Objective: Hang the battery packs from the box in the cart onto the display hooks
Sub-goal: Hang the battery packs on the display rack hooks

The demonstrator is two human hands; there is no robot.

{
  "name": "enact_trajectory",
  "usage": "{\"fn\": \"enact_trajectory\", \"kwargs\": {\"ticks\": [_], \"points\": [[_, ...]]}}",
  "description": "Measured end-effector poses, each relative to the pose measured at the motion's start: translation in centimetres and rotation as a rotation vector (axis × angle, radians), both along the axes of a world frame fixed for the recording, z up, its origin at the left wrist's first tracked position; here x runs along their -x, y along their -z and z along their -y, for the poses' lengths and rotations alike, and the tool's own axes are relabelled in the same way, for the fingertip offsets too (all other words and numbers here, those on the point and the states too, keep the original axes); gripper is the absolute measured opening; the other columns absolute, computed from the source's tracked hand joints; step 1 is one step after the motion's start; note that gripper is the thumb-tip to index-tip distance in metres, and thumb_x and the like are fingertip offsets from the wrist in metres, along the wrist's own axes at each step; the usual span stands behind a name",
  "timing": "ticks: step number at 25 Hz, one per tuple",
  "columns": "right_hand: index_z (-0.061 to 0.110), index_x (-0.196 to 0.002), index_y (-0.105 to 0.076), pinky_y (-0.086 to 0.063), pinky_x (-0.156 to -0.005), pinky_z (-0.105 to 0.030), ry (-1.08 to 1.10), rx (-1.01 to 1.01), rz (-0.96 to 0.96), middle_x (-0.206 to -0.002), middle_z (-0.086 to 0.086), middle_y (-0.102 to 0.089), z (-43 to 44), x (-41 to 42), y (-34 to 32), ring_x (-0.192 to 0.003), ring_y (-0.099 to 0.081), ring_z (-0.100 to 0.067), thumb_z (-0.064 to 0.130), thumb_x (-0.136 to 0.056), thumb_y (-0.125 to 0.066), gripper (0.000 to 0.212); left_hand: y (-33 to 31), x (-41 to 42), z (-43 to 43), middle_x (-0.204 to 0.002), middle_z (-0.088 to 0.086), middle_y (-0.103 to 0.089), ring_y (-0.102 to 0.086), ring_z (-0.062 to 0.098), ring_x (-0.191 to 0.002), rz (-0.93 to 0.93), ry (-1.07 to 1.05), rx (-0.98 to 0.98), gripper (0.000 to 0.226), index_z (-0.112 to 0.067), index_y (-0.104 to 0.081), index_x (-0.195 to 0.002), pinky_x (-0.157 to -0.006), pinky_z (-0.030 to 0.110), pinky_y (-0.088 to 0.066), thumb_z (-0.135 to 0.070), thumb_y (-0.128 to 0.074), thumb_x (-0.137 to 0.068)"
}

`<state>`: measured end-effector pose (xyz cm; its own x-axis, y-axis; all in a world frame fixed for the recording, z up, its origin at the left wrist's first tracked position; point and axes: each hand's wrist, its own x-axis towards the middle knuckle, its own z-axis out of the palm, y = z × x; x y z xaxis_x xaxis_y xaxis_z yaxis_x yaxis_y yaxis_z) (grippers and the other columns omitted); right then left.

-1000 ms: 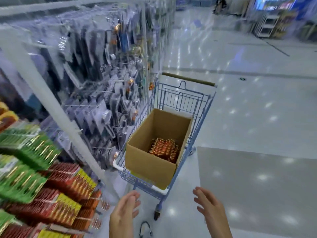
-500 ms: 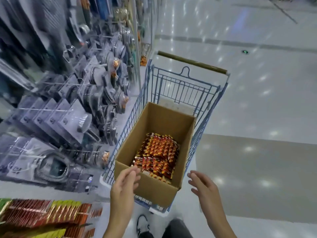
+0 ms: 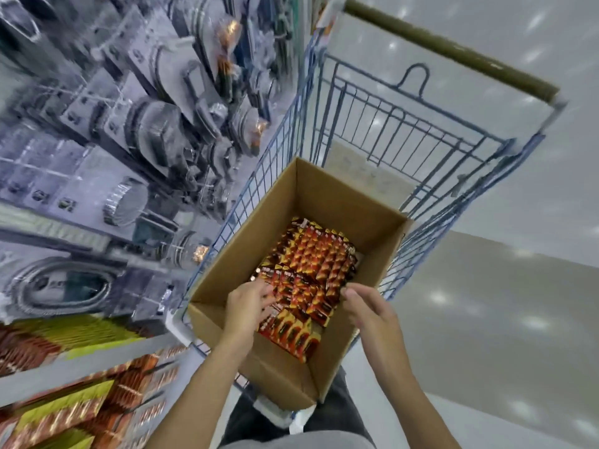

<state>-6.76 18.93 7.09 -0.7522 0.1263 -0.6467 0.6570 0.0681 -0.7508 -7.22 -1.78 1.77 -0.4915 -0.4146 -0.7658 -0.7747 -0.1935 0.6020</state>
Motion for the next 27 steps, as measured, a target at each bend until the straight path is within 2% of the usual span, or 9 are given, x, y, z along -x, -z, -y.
{"fn": "enact_trajectory", "kwargs": {"ticks": [3,5,9,12,17,21,23,25,27], "points": [[0.033,-0.111,-0.074,-0.053,-0.1,-0.028,0.002,-0.002,0.028,-0.109,0.018,-0.073,-0.2,1.3,1.4,-0.109,-0.066,0.0,0.036,-0.1,-0.064,0.015,6.0,3.7,0.7,-0.118,0.011,-0.072,-0.068,0.031,-0.111,0.154,0.358,0.393,0.028,-0.006,-0.066,-0.124,-0.097,0.043,-0.054,-0.022,-0.056,-0.103],[0.033,-0.107,-0.075,-0.053,-0.097,-0.024,0.017,-0.003,0.054,-0.105,0.02,-0.074,-0.1,2.0,2.4,-0.106,-0.066,0.001,0.034,-0.099,-0.065,0.013,9.7,5.2,1.7,-0.125,0.016,-0.067,-0.064,0.037,-0.117,0.248,0.545,0.564,0.03,-0.002,-0.061,-0.128,-0.098,0.043,-0.05,-0.019,-0.054,-0.104],[0.03,-0.107,-0.076,-0.052,-0.097,-0.023,0.048,0.042,0.106,-0.105,0.021,-0.074,0.4,2.5,3.4,-0.103,-0.065,0.006,0.031,-0.097,-0.065,0.014,16.1,5.6,4.0,-0.124,0.022,-0.068,-0.065,0.04,-0.115,0.408,0.792,0.659,0.022,-0.002,-0.063,-0.12,-0.097,0.047,-0.054,-0.012,-0.054,-0.102],[0.029,-0.107,-0.075,-0.051,-0.091,-0.021,0.049,0.079,0.14,-0.101,0.02,-0.074,0.9,2.4,3.8,-0.099,-0.066,0.007,0.028,-0.096,-0.065,0.014,20.0,4.9,4.7,-0.126,0.02,-0.068,-0.066,0.038,-0.117,0.509,0.926,0.678,0.025,-0.004,-0.061,-0.125,-0.097,0.046,-0.056,-0.008,-0.05,-0.103],[0.036,-0.108,-0.073,-0.052,-0.09,-0.019,0.031,0.082,0.18,-0.106,0.024,-0.073,1.3,2.2,4.8,-0.101,-0.063,0.011,0.037,-0.093,-0.065,0.017,23.0,5.0,5.1,-0.124,0.021,-0.068,-0.067,0.037,-0.114,0.497,0.926,0.716,0.024,-0.005,-0.058,-0.124,-0.095,0.045,-0.054,-0.003,-0.044,-0.105],[0.037,-0.109,-0.073,-0.052,-0.091,-0.019,0.007,0.077,0.192,-0.108,0.022,-0.073,1.4,2.6,5.0,-0.104,-0.063,0.01,0.035,-0.096,-0.064,0.016,21.7,5.6,5.0,-0.115,0.02,-0.07,-0.068,0.036,-0.105,0.446,0.867,0.714,0.025,-0.002,-0.068,-0.111,-0.093,0.043,-0.054,-0.002,-0.044,-0.104],[0.034,-0.109,-0.073,-0.053,-0.085,-0.016,0.001,0.087,0.181,-0.107,0.021,-0.073,1.4,2.9,4.8,-0.103,-0.063,0.009,0.032,-0.097,-0.064,0.016,20.4,6.2,4.5,-0.109,0.019,-0.071,-0.068,0.036,-0.101,0.382,0.798,0.697,0.023,-0.004,-0.071,-0.107,-0.09,0.043,-0.054,-0.007,-0.048,-0.103],[0.031,-0.11,-0.074,-0.053,-0.078,-0.01,0.011,0.108,0.163,-0.105,0.018,-0.073,1.2,3.4,4.4,-0.1,-0.063,0.01,0.03,-0.097,-0.064,0.016,18.6,6.9,4.1,-0.106,0.013,-0.073,-0.068,0.033,-0.098,0.289,0.708,0.644,0.024,-0.009,-0.072,-0.109,-0.091,0.042,-0.056,-0.012,-0.049,-0.104],[0.03,-0.111,-0.074,-0.052,-0.076,-0.008,0.012,0.118,0.15,-0.105,0.018,-0.073,1.0,3.7,4.4,-0.101,-0.063,0.009,0.031,-0.098,-0.064,0.016,16.8,7.3,3.8,-0.106,0.005,-0.075,-0.07,0.025,-0.1,0.207,0.646,0.506,0.023,-0.015,-0.072,-0.114,-0.092,0.04,-0.057,-0.016,-0.05,-0.106]]}}
